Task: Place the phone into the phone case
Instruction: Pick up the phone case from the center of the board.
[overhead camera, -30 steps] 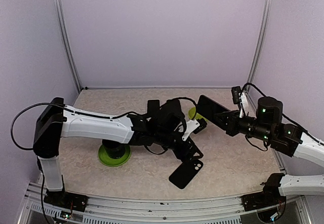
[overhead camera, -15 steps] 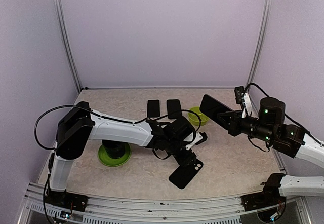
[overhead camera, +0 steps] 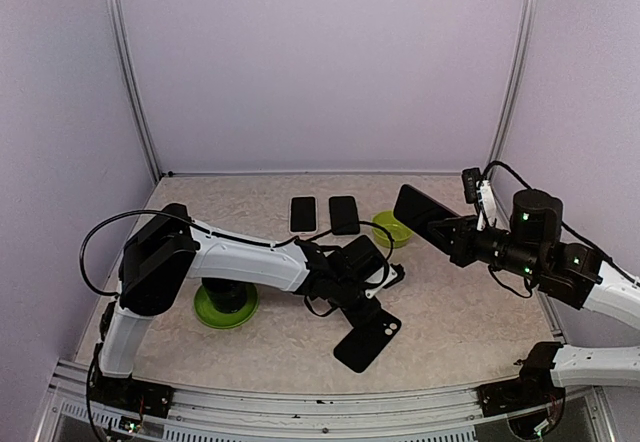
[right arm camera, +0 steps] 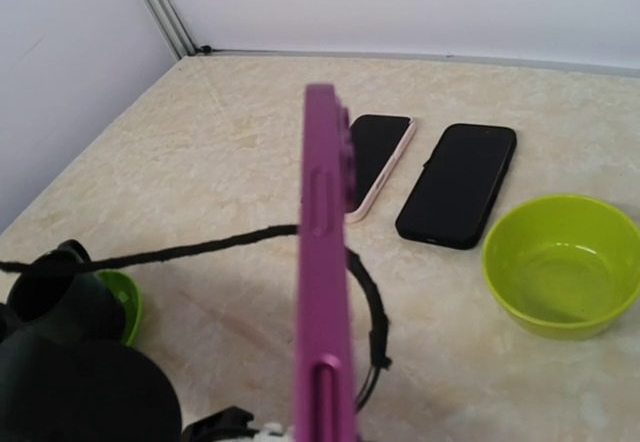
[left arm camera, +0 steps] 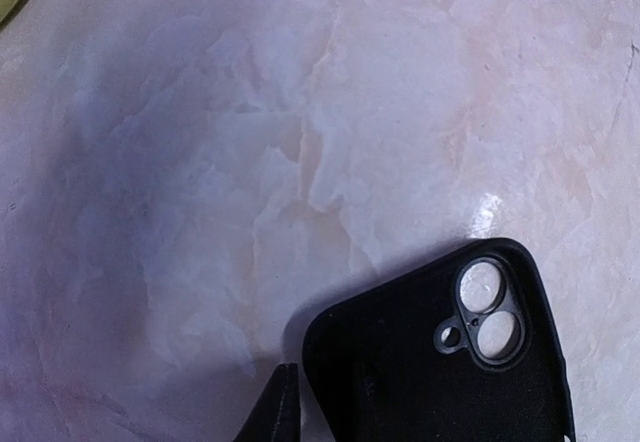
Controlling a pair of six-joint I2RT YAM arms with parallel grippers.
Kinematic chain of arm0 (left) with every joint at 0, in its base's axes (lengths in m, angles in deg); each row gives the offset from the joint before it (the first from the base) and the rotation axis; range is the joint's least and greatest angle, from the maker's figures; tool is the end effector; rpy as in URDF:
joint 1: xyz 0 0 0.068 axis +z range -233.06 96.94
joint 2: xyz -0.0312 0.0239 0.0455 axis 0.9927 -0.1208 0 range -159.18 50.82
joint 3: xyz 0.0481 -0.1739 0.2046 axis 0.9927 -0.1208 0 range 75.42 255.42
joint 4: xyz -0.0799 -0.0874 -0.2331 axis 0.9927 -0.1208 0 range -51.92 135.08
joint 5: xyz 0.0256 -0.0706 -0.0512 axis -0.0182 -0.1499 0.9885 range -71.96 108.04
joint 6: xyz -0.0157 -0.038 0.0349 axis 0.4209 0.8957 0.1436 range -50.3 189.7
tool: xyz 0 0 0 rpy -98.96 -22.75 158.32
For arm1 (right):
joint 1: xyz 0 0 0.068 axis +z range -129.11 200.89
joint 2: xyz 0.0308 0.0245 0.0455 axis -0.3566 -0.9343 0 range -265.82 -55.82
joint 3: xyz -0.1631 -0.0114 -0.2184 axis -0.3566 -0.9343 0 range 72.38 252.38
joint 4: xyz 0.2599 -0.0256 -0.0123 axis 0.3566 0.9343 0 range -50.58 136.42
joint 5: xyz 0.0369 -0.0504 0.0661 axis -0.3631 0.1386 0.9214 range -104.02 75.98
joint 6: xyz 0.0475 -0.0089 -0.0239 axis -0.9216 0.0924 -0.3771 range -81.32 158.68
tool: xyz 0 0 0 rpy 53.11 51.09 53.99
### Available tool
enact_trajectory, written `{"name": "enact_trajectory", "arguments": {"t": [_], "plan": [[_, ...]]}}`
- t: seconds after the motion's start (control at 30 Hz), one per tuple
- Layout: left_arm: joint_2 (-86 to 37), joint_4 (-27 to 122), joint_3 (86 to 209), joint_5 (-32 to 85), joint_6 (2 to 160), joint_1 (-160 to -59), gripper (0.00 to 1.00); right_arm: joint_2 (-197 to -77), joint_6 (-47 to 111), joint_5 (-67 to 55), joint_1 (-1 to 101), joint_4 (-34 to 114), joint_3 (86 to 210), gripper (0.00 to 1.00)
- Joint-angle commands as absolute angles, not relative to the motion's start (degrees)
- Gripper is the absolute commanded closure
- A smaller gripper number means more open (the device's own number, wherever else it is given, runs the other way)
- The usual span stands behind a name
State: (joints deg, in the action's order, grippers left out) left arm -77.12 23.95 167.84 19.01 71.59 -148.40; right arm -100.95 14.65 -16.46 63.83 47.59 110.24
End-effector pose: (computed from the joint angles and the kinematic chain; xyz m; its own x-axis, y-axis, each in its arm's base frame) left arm 0.1983 -0.4336 0.1367 -0.3783 0.7452 -0.5491 0.9006 0.4335 -0.0323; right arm 0.1402 0.1283 0.3000 -0.4429 0.1437 -0.8850 -0.5149 0.7673 0.3822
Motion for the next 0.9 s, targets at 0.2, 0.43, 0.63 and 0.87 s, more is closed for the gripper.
{"name": "enact_trajectory", "arguments": {"t": [0.2, 0.43, 0.63, 0.87], "plan": [[-77.1, 25.5, 168.5, 14.4, 75.4, -148.0, 0.84, -100.4, 14.8, -16.9, 63.3, 44.3, 111.7, 1.00], [-77.9, 24.1, 169.4, 13.5, 77.3, -148.0, 1.00, -99.8, 14.7, -16.9, 63.3, 44.5, 111.4, 1.00], [-76.2, 23.6, 169.3, 9.0, 81.0, -147.7, 1.00, -98.9, 14.7, -17.6, 63.3, 45.1, 111.4, 1.00], [-71.7, 21.5, 168.7, 2.4, 91.3, -144.8, 1.00, -98.1, 14.7, -18.9, 63.3, 46.0, 111.7, 1.00]]}}
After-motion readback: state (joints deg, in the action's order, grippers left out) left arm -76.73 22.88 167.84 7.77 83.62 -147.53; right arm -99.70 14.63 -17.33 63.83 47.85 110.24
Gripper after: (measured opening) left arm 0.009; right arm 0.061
